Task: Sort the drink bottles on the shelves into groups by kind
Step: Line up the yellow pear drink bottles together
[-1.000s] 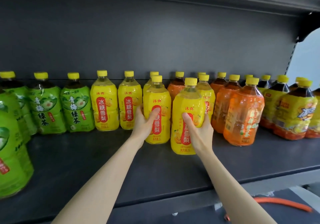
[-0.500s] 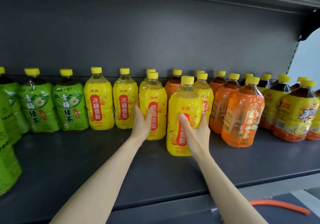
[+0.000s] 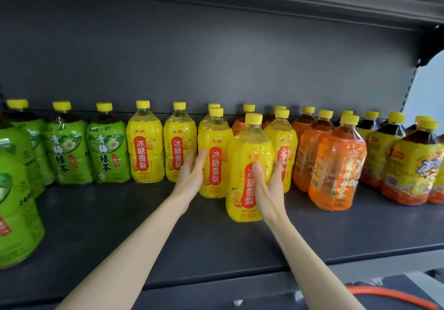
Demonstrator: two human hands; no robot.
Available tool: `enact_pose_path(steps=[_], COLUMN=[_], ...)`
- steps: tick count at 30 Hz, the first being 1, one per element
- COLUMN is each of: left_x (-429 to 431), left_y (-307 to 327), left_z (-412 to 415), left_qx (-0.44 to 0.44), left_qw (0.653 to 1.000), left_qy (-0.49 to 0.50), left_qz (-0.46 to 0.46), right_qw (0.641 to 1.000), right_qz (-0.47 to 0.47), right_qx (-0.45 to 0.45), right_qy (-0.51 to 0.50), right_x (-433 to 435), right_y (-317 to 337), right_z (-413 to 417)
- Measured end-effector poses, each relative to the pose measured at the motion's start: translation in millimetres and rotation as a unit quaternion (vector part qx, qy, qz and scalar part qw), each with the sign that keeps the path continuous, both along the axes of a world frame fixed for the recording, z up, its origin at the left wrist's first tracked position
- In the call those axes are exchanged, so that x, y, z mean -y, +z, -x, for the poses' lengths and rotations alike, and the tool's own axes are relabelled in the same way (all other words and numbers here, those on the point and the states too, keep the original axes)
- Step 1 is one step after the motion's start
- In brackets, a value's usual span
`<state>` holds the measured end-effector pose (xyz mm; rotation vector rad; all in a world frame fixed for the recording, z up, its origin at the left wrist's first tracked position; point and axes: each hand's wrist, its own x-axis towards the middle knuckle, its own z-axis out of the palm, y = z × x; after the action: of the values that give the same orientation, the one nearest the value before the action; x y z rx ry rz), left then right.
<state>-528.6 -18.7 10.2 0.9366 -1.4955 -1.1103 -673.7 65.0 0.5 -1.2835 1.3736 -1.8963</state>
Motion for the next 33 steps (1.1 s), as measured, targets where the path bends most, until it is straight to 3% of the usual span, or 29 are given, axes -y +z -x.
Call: enact_pose_path(steps=[5,10,21,33], left_x=[-24.3,-32.4,-20.9,-13.8], left_y=[4.2,1.1,-8.5,-11.7], left_z=[-1.6,0.2,-0.4,0.7], left_qx=[-0.017,0.018,0.072,0.064], left_qw=[0.998,0.995,0.988,0.984], left_qy=[-0.038,-0.093,-0.019,-0.003], left_qz=[0.048,0.045,0.132,0.165], right_qw=[0.997,0.991,0.979,0.975], right_qz=[-0.023,-0.050,-0.070,-0.082], right_qx=[-0.011,-0.031,-0.085,-0.142], right_qy=[0.069,0.117,0.174,0.147], right_x=[2.7,7.6,8.9,14.1], right_y=[1.2,2.4,-6.1,-8.6], right_z=[-16.1,-27.1,-21.3,-20.0])
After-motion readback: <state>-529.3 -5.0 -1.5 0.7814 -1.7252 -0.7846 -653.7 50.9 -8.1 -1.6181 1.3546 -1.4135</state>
